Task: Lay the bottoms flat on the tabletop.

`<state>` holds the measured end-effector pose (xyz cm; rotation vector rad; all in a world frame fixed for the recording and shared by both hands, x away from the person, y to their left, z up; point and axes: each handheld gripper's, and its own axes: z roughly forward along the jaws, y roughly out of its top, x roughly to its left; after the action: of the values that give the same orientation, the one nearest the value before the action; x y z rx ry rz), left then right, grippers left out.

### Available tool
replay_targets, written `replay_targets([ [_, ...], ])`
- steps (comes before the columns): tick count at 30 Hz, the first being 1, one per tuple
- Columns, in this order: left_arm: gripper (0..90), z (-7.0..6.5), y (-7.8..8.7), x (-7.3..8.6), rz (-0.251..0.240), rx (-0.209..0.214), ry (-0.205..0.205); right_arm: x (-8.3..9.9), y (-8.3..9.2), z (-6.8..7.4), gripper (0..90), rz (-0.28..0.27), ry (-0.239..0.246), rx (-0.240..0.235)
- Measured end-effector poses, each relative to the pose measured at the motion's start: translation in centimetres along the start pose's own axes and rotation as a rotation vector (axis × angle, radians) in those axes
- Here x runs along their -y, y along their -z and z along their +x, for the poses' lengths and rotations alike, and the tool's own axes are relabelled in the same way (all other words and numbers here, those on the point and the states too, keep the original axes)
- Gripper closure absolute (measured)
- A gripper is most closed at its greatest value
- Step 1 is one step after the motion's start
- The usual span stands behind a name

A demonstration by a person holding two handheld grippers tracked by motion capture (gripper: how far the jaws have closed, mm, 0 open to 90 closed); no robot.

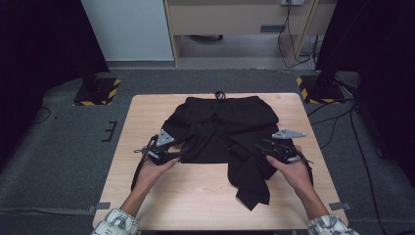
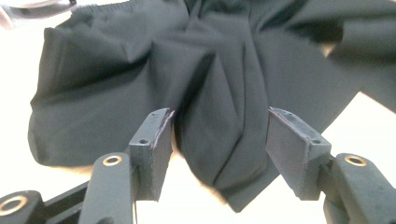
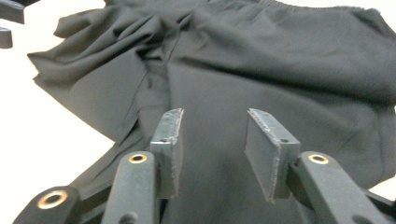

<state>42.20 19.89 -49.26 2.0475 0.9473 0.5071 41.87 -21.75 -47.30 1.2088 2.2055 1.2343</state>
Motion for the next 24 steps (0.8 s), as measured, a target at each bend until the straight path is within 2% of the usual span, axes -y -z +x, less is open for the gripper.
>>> replay_targets([
  [2,37.5,-0.2,-0.5,0.5,0.018,0.012,0.005,0.7,0.3,0.4,51.8,-0.004,-0.005,-0.006],
  [8,34.6,-1.2,-1.8,1.5,0.088,0.021,-0.025,3.0,0.7,1.5,45.8,-0.042,-0.012,0.005],
  [10,35.8,-1.5,-2.2,1.7,0.112,-0.002,-0.051,3.4,0.6,1.8,45.2,-0.033,0.002,0.017],
  [12,39.3,-1.5,-2.5,1.8,0.124,-0.005,-0.050,3.8,0.6,1.8,45.4,-0.034,-0.004,0.017],
  [13,42.8,-1.4,-2.6,1.8,0.122,-0.014,-0.049,4.0,0.6,1.9,45.6,-0.032,-0.015,0.016],
  [15,52.9,-1.0,-2.7,1.9,0.127,-0.003,-0.029,4.3,0.7,2.0,46.1,-0.026,-0.009,0.019],
  [18,70.0,-0.8,-2.7,2.1,0.139,-0.003,-0.013,4.5,0.8,2.0,48.4,-0.044,-0.020,0.024],
  [20,80.3,-0.8,-2.5,2.1,0.149,-0.002,-0.015,4.6,0.9,2.1,49.4,-0.048,-0.021,0.029],
  [22,85.2,-1.0,-2.1,2.2,0.160,0.006,-0.027,4.6,1.1,2.1,50.2,-0.056,-0.023,0.029],
  [24,86.0,-1.4,-1.6,2.5,0.169,0.021,-0.046,4.7,1.2,2.0,51.1,-0.059,-0.023,0.034],
])
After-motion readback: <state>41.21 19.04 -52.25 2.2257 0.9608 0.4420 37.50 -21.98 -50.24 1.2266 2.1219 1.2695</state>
